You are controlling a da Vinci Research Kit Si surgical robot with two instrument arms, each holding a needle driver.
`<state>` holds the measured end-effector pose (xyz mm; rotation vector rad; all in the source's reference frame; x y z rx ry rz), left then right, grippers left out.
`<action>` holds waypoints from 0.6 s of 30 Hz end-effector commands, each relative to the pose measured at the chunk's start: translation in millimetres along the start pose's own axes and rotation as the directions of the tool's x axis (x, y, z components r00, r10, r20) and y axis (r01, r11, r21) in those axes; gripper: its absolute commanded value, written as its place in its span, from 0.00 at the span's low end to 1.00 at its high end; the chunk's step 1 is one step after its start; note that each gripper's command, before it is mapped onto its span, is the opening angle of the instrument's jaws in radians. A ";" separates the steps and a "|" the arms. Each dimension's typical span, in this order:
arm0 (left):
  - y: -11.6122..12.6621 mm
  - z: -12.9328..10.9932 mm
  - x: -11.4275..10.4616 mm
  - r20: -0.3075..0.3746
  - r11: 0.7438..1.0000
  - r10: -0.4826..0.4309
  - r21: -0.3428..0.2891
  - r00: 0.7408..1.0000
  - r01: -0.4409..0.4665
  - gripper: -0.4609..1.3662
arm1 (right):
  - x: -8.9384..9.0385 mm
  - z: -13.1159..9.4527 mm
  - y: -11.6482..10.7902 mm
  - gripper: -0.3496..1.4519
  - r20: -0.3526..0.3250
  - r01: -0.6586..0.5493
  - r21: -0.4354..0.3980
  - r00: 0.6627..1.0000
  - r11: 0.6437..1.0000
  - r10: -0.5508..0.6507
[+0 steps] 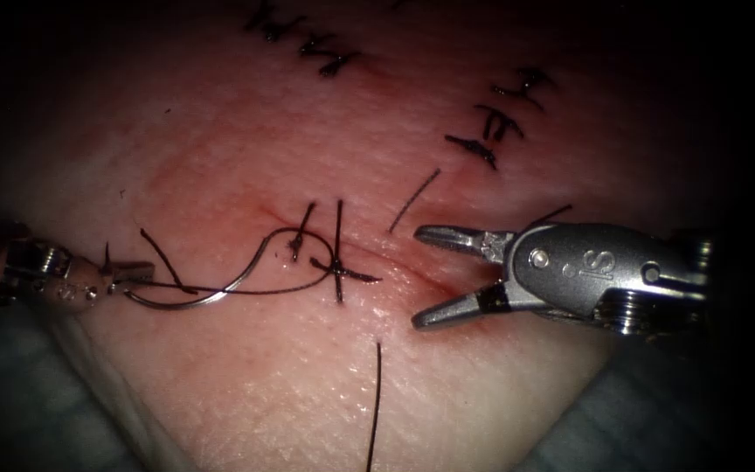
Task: Wound Closure
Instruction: Using the left grasper, grab a long suture length
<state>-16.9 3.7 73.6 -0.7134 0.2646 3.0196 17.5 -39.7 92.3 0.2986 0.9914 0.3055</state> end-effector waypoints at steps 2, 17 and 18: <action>-0.7 0.4 -0.1 0.007 1.000 0.002 -0.010 1.000 -0.002 0.06 | -0.1 0.1 -0.1 0.74 0.000 0.001 0.002 1.000 1.000 -0.001; -4.3 -4.9 3.2 -0.240 0.967 -0.251 -0.101 0.938 0.233 0.94 | -0.5 0.8 -0.2 0.74 0.001 0.006 -0.002 1.000 1.000 -0.006; -5.1 -6.0 3.7 -0.281 0.962 -0.271 -0.115 0.921 0.249 0.92 | -0.5 0.9 -0.2 0.74 0.001 0.006 -0.002 1.000 1.000 -0.006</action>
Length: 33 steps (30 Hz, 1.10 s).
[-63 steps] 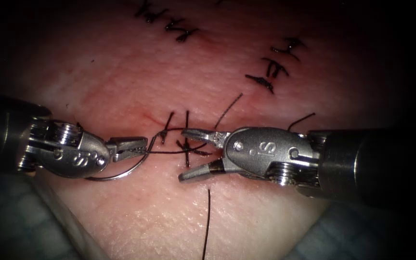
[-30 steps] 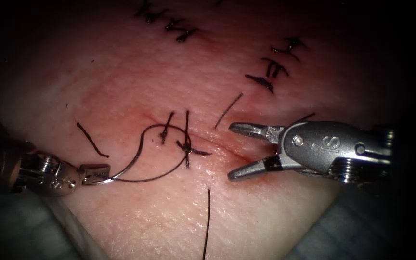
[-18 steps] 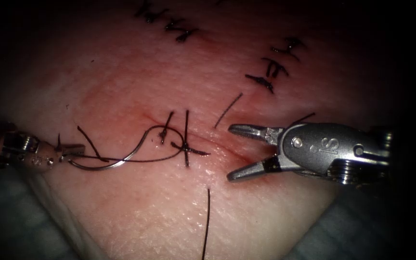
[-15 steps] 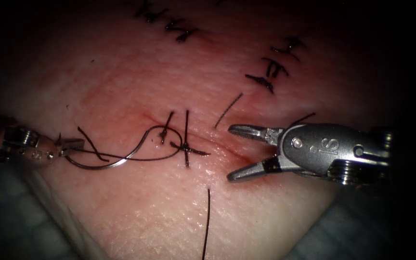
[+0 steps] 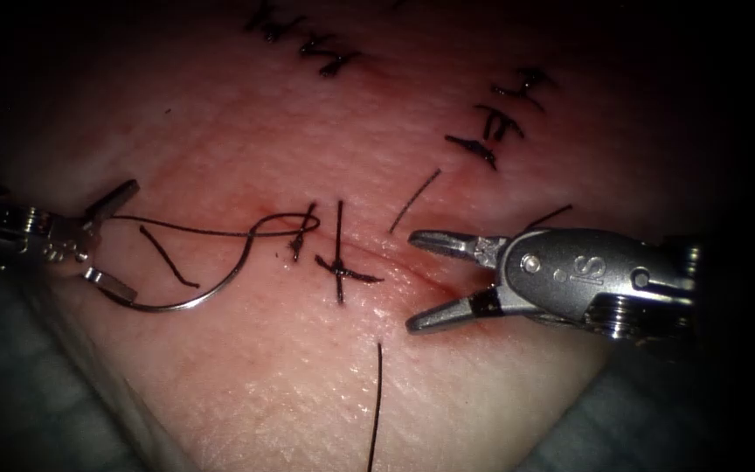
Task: Wound Closure
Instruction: Using the left grasper, grab a long suture length
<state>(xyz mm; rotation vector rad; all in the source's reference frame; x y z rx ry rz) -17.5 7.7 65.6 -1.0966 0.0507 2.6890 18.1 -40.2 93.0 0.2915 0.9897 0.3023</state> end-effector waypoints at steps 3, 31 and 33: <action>-0.8 -2.5 1.2 -0.115 0.998 -0.062 -0.008 0.991 0.061 0.82 | 0.0 0.0 0.0 0.74 -0.003 0.000 0.002 1.000 1.000 0.000; 4.7 -6.9 13.5 -0.486 0.976 0.174 -0.033 0.857 -0.217 0.77 | -0.1 -1.9 1.4 0.73 -0.012 -0.008 0.003 1.000 1.000 0.008; 5.8 -5.6 14.0 -0.495 0.964 0.225 -0.012 0.839 -0.265 0.77 | -0.1 -2.7 1.9 0.74 -0.018 -0.013 -0.005 1.000 1.000 0.013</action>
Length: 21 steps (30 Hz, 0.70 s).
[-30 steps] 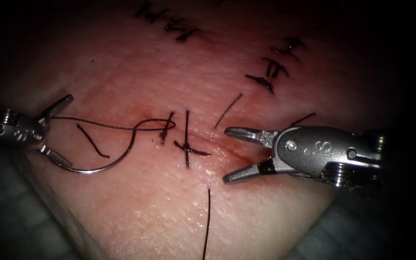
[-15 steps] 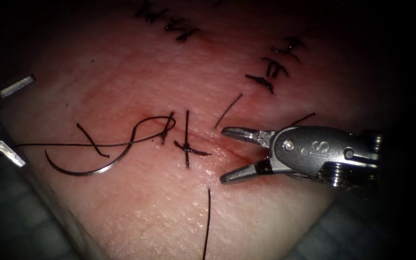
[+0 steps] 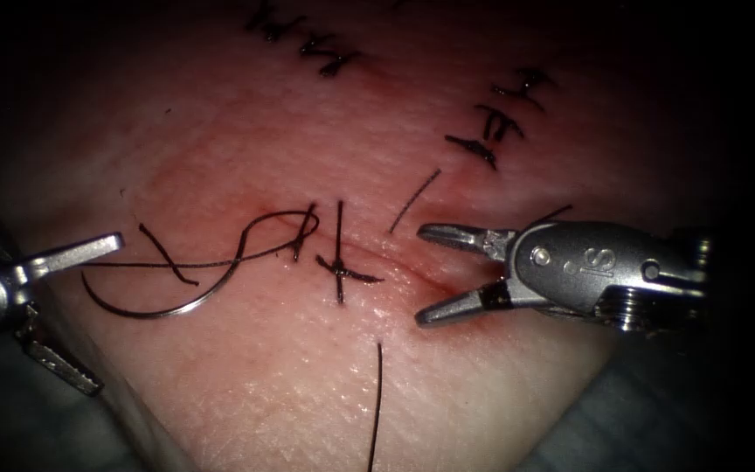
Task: Wound Closure
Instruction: Using the left grasper, grab a long suture length
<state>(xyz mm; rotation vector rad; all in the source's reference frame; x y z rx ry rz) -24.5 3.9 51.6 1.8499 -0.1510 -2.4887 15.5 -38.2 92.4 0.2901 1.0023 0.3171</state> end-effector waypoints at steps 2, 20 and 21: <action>1.0 2.7 -0.4 -0.012 0.996 0.086 0.000 0.996 -0.086 0.77 | 0.0 -1.3 0.6 0.73 -0.008 -0.005 -0.011 1.000 1.000 0.005; 5.7 16.4 -3.9 -0.094 0.961 0.271 -0.031 0.958 -0.275 0.78 | -1.3 -4.0 1.7 0.73 -0.011 -0.013 -0.049 1.000 0.999 0.013; 6.2 17.0 -4.0 -0.096 0.958 0.282 -0.032 0.954 -0.287 0.78 | -1.3 -4.0 1.7 0.73 -0.011 -0.014 -0.049 1.000 0.999 0.013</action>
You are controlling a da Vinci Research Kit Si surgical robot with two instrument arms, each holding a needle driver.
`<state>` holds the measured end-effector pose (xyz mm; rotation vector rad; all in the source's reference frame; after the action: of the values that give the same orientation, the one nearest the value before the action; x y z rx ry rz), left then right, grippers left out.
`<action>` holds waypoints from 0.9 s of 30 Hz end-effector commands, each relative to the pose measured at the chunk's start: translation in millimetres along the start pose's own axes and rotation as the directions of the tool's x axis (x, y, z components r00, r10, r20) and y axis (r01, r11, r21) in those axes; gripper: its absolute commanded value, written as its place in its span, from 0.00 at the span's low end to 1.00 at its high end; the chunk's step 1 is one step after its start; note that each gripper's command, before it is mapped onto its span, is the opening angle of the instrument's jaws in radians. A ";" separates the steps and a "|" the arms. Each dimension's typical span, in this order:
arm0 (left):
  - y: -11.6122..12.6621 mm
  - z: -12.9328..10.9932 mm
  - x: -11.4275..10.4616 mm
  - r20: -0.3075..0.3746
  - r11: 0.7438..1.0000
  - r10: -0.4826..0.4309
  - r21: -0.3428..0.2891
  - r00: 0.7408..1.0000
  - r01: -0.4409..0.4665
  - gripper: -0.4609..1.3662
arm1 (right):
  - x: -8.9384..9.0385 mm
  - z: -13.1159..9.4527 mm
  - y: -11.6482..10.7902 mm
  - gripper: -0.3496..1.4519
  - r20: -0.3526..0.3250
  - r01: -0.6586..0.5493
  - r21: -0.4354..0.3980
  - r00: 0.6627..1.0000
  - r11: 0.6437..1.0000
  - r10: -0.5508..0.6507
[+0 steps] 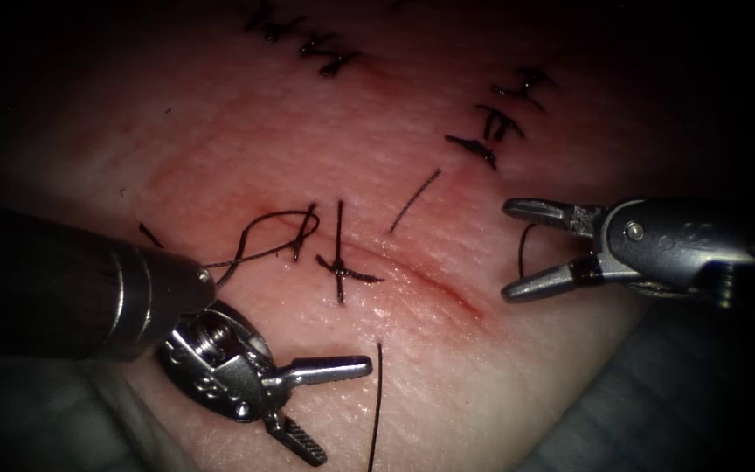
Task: Wound Closure
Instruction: Using the left grasper, grab a long suture length
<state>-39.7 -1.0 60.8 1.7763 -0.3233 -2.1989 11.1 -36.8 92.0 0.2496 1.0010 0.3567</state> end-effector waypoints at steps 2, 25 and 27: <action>0.7 0.7 0.0 -0.007 1.000 0.014 -0.003 1.000 -0.014 0.78 | 0.0 0.1 0.0 0.73 0.000 0.001 0.002 1.000 1.000 -0.001; 3.7 2.5 1.7 -0.021 0.991 0.134 -0.024 0.991 -0.134 0.75 | -0.5 0.3 -0.6 0.73 0.000 0.007 -0.001 1.000 1.000 -0.007; 4.1 2.7 1.5 -0.023 0.987 0.155 -0.026 0.988 -0.156 0.71 | -0.5 0.4 -0.6 0.73 -0.003 0.007 -0.002 1.000 1.000 -0.007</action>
<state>-42.3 -5.6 61.7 1.6939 -0.4170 -2.0593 11.3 -37.5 92.4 0.2430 1.0033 0.3518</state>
